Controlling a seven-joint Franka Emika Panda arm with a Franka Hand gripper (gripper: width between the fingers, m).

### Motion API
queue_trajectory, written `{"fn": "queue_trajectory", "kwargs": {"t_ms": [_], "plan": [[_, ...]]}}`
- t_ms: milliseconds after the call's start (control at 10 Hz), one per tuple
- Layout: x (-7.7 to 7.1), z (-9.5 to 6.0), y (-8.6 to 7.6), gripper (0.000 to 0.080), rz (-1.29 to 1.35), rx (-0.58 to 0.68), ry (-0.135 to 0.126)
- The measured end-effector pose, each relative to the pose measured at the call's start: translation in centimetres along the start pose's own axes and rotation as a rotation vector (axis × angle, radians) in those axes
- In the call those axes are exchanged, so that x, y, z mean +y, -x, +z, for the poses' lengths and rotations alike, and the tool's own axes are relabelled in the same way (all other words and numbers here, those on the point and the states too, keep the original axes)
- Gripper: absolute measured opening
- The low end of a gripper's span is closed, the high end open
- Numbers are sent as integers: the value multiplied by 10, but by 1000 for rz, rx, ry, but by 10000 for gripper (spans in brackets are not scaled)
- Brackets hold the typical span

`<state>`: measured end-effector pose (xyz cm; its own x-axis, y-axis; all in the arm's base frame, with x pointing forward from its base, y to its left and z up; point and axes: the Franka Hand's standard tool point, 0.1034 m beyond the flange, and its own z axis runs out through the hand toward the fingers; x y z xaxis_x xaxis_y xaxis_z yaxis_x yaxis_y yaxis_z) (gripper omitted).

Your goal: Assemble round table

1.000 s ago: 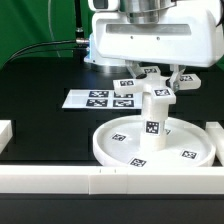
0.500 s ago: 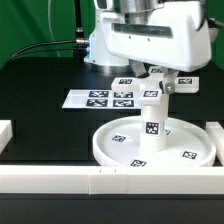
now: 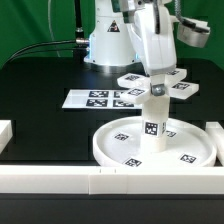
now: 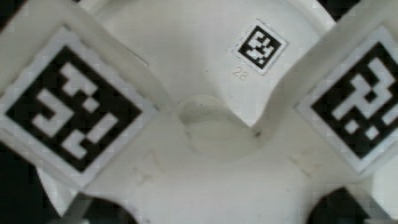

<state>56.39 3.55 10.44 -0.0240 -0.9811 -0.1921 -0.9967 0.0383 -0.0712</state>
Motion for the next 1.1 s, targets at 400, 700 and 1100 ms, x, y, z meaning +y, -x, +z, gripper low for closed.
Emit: {"fn": "queue_trajectory", "kwargs": {"t_ms": [400, 700, 1100], "plan": [[-2, -20, 12, 639, -70, -36, 36], [-3, -29, 18, 649, -124, -43, 29], [-7, -30, 18, 649, -536, -21, 46]]}}
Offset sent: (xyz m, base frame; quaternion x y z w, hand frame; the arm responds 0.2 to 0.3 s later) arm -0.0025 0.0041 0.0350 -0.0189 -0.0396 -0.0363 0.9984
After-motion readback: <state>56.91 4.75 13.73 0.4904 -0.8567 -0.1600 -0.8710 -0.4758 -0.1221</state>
